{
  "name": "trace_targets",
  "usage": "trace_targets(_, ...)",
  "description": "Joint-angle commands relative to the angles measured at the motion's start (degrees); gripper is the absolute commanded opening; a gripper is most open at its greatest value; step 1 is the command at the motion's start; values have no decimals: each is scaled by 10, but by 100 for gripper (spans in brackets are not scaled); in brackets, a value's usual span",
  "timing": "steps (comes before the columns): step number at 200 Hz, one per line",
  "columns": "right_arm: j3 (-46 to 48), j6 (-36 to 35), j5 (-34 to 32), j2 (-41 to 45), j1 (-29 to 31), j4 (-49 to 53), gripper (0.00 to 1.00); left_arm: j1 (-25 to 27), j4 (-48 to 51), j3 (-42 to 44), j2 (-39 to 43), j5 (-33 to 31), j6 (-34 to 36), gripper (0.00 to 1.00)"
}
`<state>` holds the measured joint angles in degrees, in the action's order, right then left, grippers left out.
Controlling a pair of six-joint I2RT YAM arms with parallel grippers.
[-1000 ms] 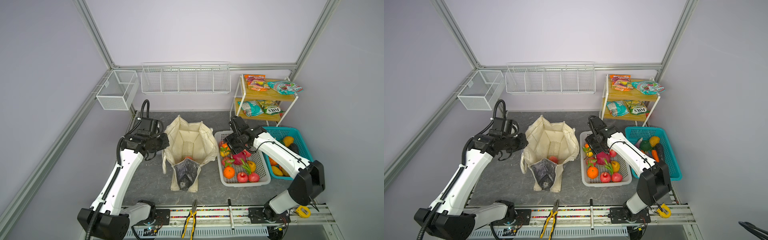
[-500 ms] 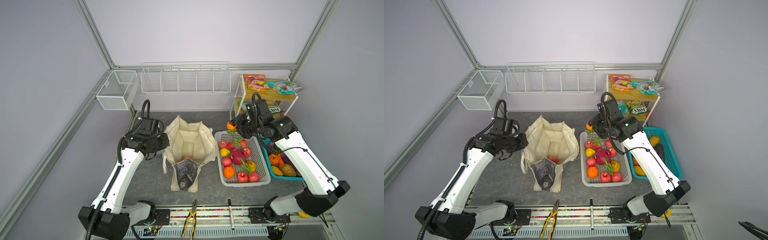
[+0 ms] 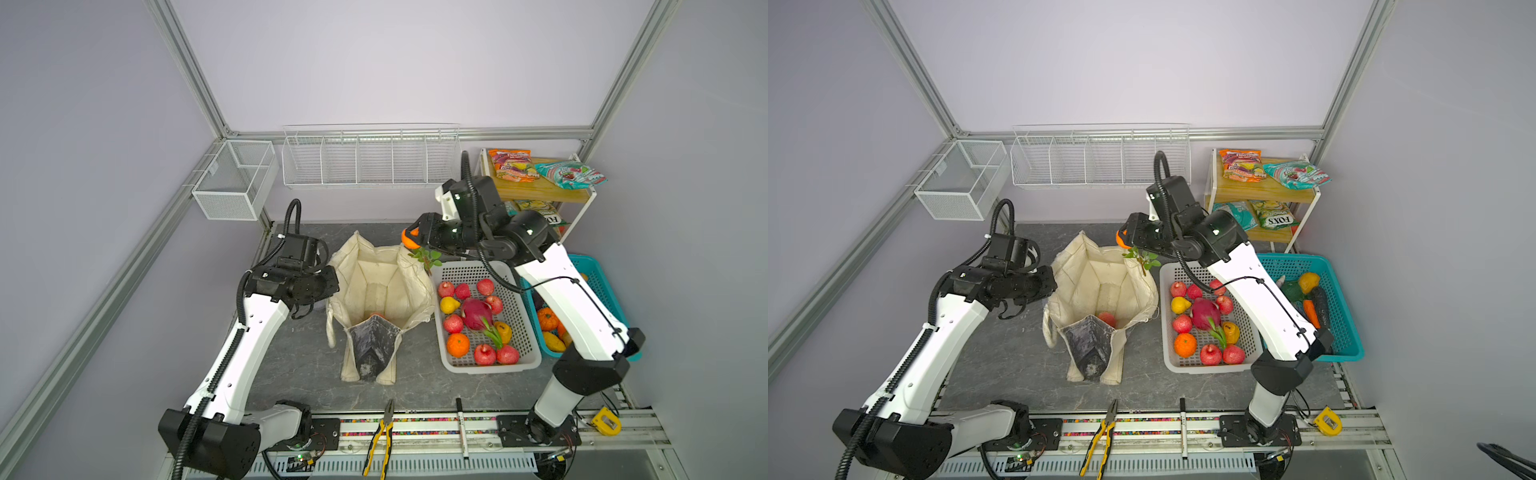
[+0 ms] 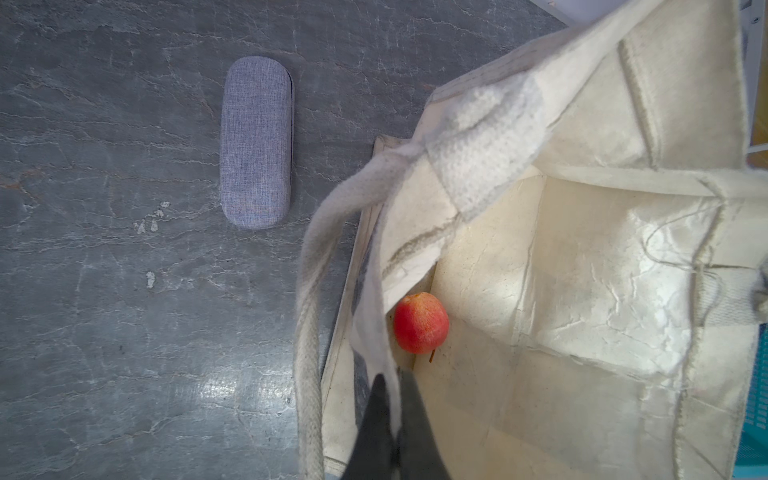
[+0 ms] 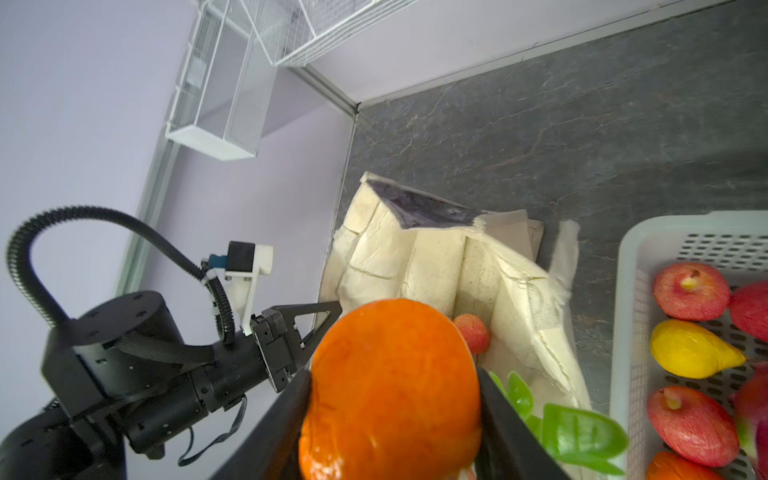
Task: Place the food into the grocery bag and tie it
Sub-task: 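Lift the orange with the right gripper and lower it into the bag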
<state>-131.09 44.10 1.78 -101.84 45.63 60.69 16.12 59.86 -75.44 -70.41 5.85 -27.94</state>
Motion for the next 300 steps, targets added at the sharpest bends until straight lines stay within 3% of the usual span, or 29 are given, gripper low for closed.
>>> trace_targets(1, -38, -46, 19, -36, 32, 36, 40, -2, -1, -13, 8, -6, -5, 0)
trace_targets(63, -38, -45, 45, -114, 79, 13, 40, -2, -14, 13, 31, 3, -11, 0)
trace_targets(206, -31, -59, 11, -271, 72, -52, 40, -2, -38, 35, 51, 22, -32, 0)
trace_targets(300, 23, -56, -5, -327, 73, -76, 41, -2, -38, 31, 44, 19, -25, 0)
